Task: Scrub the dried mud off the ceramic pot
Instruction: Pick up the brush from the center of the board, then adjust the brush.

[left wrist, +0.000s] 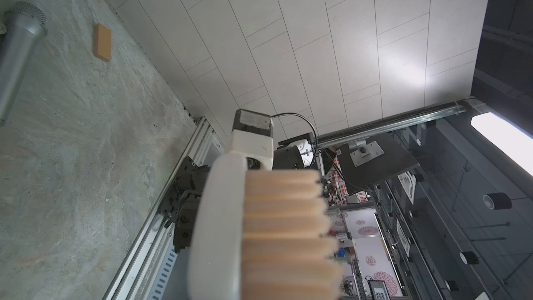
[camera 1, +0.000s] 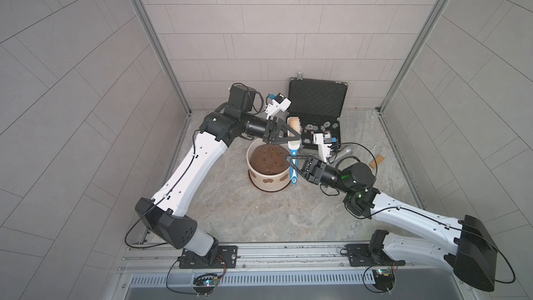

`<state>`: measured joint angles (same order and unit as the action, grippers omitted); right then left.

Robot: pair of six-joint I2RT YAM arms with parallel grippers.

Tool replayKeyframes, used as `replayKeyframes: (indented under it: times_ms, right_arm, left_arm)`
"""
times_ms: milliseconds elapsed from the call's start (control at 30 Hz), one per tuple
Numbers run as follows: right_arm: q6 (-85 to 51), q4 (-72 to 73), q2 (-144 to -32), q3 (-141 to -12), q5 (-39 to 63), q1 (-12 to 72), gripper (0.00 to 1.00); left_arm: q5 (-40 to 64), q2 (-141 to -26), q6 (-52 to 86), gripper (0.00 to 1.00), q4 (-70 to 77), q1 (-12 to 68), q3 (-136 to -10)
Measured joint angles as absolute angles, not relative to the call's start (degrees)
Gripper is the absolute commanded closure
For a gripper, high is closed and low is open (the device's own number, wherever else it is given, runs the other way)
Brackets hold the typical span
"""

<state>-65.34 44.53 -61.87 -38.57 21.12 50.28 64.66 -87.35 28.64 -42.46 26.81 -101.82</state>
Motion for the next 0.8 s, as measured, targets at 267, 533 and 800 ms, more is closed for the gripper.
replayKeyframes:
  times_ms: [267, 533, 800]
  right_arm:
    - [-58.9, 25.8, -57.0, -41.8, 19.4, 50.0, 1.00]
    - [-47.0, -18.4, -51.1, -57.8, 4.4, 49.2, 1.00]
    - [-44.3, -46.2, -54.9, -60.7, -5.7, 47.5, 1.00]
  left_arm:
    - [63.4, -86.3, 31.8, 0.00, -42.3, 22.9, -101.2]
    - [42.8, -83.4, 23.6, 0.00, -48.3, 18.0, -98.7]
    - [13.0, -80.7, 10.8, 0.00, -53.9, 15.9, -94.9]
